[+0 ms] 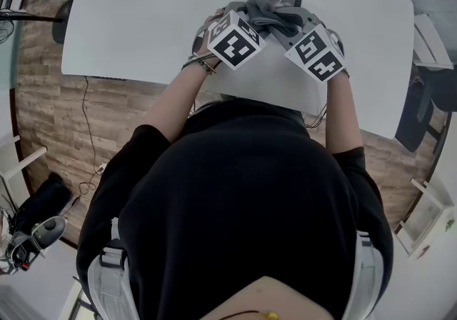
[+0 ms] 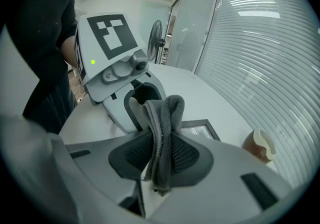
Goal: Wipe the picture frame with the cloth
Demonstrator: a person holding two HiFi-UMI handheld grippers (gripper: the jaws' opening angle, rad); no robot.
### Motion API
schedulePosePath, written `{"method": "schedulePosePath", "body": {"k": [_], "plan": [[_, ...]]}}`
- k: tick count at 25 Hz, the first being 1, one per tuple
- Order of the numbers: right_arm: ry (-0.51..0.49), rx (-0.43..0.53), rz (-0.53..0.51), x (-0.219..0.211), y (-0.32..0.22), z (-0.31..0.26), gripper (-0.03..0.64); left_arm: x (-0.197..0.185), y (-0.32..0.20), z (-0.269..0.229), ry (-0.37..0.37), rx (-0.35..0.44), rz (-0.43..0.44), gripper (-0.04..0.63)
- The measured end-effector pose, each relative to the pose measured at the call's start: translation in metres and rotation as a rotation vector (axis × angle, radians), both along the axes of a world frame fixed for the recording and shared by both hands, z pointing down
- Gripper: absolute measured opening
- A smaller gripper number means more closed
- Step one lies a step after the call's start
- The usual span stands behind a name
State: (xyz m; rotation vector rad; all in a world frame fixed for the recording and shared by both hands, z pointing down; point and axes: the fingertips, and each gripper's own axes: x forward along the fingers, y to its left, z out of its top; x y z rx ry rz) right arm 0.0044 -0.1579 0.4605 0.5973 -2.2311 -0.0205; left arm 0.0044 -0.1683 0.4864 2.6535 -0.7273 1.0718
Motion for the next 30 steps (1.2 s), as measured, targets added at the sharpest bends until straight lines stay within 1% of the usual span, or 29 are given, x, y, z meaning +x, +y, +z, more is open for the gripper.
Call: {"method": "schedulePosePath", "body": {"k": [5, 9, 24, 30], "plan": [[0.003, 0.003, -0.048, 0.0016, 0.0053, 0.0025, 0.097, -0.0014, -0.0003, 0.0011, 0.001, 0.002, -0.002, 0.281], [0.004, 0.004, -0.067, 0.0031, 0.0075, 0.0013, 0.097, -0.0010, -0.0009, 0.0002, 0.001, 0.004, 0.001, 0.281], [0.038, 0.029, -0.053, 0.0066, 0.0092, 0.0010, 0.095, 0.0001, -0.0024, -0.0001, 0.002, 0.006, 0.001, 0.281], [0.041, 0.050, -0.017, 0.0067, 0.0061, 0.0009, 0.097, -0.0008, -0.0044, 0.0009, 0.002, 0.003, -0.001, 0.281]]}}
